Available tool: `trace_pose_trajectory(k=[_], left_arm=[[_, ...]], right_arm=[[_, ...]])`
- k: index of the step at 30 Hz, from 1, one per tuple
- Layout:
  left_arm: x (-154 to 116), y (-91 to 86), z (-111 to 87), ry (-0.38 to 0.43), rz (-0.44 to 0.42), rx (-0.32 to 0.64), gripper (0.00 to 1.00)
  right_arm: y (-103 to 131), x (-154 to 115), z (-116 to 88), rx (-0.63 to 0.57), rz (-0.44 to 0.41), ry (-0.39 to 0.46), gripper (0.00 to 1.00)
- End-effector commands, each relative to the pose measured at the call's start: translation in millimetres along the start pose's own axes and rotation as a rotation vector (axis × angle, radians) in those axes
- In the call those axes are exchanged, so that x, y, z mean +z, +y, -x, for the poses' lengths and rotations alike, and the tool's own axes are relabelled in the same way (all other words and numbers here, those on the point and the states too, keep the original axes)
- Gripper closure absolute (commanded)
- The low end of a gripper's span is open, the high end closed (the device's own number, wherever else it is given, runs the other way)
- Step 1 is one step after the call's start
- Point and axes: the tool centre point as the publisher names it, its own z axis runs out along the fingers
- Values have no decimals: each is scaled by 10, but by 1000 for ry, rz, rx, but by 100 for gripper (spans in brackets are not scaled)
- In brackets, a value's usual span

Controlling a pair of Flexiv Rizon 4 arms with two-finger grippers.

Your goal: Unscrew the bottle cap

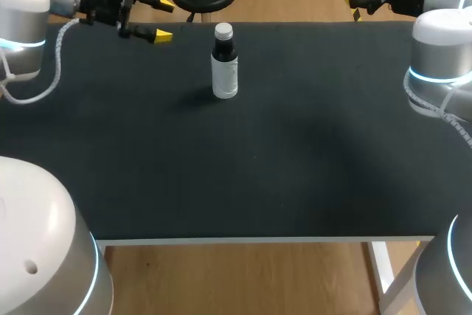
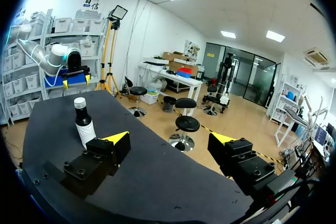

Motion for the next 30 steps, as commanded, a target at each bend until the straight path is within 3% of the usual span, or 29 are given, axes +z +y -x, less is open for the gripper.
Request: trace_pose_trajectory(k=[1, 16, 17, 23, 30], left_arm=[[70, -10, -7, 17, 11, -4, 0], [84, -4, -1, 17, 20, -16, 0], [109, 16, 26, 14, 57, -36, 0], [296, 66, 61, 63, -25, -61, 0], [495, 82, 38, 89, -41, -69, 0]], right_arm=[[1, 1, 4, 0, -1, 1, 0], [1, 1, 4, 0, -1, 1, 0], [1, 1, 4, 0, -1, 1, 0], [1, 1, 4, 0, -1, 1, 0], [1, 1, 4, 0, -1, 1, 0]])
